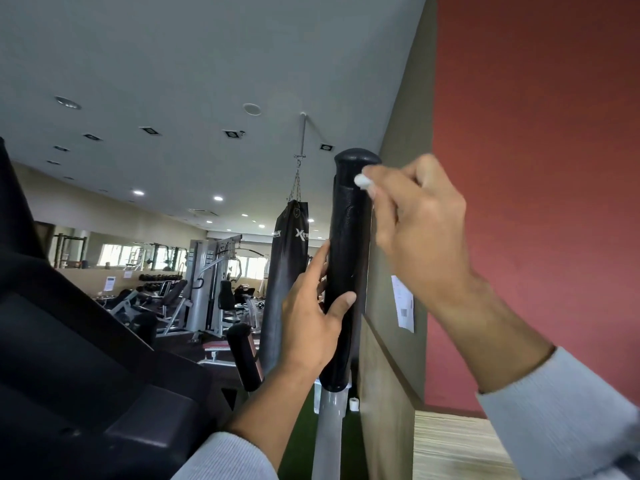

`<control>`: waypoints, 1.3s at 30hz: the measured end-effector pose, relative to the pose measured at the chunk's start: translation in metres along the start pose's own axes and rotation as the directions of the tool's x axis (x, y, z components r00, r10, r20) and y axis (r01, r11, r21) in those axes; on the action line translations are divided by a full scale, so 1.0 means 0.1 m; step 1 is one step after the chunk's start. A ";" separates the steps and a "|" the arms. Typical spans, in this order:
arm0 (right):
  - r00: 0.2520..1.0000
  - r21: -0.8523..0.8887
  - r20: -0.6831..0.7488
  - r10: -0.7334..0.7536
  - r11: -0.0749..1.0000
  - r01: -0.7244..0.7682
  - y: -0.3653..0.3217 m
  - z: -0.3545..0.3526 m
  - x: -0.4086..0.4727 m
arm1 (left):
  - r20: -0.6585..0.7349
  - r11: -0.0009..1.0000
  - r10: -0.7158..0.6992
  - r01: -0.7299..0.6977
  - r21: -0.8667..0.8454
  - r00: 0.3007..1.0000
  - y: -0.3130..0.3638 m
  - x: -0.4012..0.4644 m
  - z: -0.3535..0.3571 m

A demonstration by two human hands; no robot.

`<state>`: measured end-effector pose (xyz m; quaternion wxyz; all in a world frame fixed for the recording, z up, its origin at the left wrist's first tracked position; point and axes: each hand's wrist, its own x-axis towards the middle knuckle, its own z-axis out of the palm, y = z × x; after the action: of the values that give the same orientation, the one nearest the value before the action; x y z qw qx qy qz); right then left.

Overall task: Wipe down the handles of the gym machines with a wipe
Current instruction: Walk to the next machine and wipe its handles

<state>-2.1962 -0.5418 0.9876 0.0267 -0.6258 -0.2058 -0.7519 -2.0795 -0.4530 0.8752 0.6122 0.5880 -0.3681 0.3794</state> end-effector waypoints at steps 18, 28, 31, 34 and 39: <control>0.977 0.060 0.204 -0.068 0.997 0.056 0.07 0.02 -0.62 | 0.011 0.997 -0.015 0.014 0.076 1.000 -0.06 -0.05 0.03; 0.950 -0.134 0.303 -0.077 0.984 0.122 -0.13 0.23 -0.46 | 0.053 0.996 -0.084 0.084 0.001 0.995 -0.07 -0.04 0.02; 0.904 -0.112 0.413 -0.112 0.979 0.172 -0.10 0.23 -0.77 | 0.068 0.988 -0.142 0.146 -0.047 0.987 -0.11 -0.05 0.03; 0.870 -0.111 0.486 -0.087 0.981 0.161 -0.01 0.26 -1.01 | 0.080 0.990 -0.141 0.143 -0.010 0.987 -0.15 -0.09 0.02; 0.893 0.008 0.447 -0.041 0.999 0.042 0.03 0.18 -0.98 | 0.095 0.987 -0.152 0.147 0.058 0.984 -0.14 -0.11 0.01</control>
<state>-2.1578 -0.5602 0.8973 -0.0380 -0.7773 -0.2189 -0.5886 -2.0719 -0.4546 0.8594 0.6046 0.6475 -0.3432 0.3120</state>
